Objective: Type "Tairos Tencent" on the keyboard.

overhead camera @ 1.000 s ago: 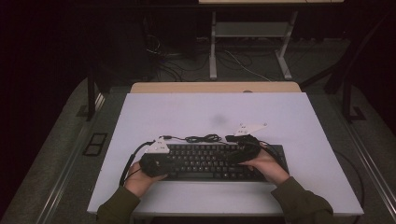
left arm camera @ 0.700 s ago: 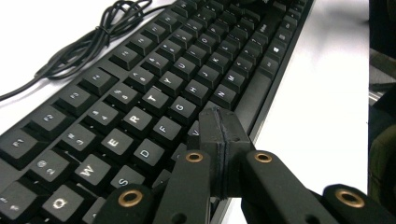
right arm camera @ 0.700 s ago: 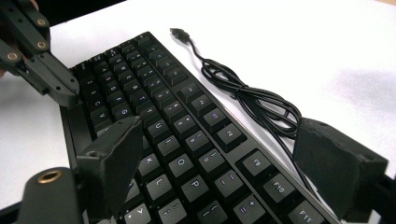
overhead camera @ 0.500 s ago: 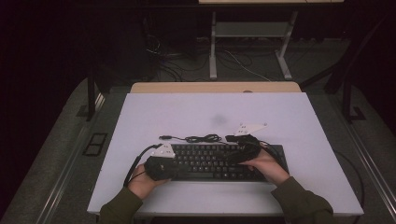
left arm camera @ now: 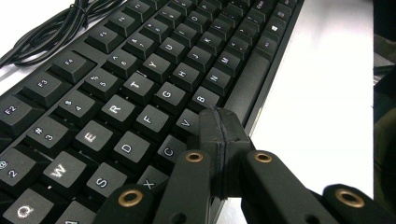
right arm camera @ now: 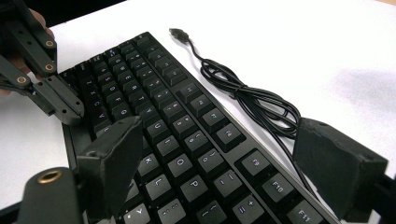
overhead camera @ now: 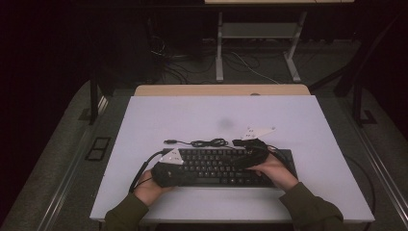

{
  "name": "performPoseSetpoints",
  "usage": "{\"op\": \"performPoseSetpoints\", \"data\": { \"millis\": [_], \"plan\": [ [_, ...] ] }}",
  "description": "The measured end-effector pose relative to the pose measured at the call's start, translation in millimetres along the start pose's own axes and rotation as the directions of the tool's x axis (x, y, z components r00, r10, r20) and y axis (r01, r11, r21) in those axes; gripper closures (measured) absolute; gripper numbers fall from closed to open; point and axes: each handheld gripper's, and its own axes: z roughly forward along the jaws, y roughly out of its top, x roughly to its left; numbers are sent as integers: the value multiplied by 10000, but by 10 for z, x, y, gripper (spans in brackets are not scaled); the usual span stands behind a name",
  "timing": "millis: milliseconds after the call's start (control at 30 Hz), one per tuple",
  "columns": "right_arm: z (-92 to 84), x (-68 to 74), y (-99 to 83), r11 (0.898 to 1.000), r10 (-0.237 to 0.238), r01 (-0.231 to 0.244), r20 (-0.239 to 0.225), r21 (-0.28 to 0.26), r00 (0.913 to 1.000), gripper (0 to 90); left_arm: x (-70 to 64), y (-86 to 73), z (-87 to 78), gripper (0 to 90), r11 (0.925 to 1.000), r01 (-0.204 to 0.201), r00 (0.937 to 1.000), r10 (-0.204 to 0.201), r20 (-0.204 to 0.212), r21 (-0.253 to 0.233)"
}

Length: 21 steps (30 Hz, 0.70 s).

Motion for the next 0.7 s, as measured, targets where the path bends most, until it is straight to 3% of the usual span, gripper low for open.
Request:
{"op": "performPoseSetpoints", "data": {
  "millis": [467,700],
  "plan": [
    [5,4,-1,10000,-38,38,-5,3,10000,157,0,-6,16,890,10000,-6,10000,6,8,59],
    [3,2,0,10000,-27,27,-7,-13,10000,157,19,11,-56,890,9996,119,9999,-120,-54,-274]
  ]
}}
